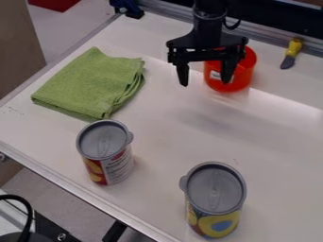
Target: Move the yellow can in between green cloth and red object
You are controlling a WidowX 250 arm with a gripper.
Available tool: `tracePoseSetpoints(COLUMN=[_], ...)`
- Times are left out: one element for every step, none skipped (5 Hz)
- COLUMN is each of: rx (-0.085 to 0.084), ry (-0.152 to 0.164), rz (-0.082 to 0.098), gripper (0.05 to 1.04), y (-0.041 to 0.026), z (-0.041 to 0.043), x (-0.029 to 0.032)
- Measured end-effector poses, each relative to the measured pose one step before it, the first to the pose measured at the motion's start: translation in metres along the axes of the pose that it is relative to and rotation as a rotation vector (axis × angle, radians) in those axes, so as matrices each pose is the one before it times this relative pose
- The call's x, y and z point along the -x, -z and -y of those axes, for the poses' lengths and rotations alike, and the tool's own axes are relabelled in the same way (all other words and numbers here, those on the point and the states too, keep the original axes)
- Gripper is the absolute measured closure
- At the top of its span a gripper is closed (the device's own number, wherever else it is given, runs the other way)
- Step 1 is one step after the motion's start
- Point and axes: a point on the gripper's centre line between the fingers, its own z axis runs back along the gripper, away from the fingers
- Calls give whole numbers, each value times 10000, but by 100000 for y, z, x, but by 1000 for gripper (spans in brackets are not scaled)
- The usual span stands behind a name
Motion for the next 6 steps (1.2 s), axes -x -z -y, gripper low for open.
tracePoseSetpoints(rx=[-190, -226, 323, 255, 192, 8], ry=[9, -39, 248, 165, 524, 793], rz=[-257, -449, -56, -263, -390, -612], gripper=[87, 87, 87, 87, 87, 87], y=[871, 610, -1517, -1249, -1109, 228], z=[-232, -53, 154, 144, 287, 1062], x=[516, 1551, 1661, 1602, 2730, 3352])
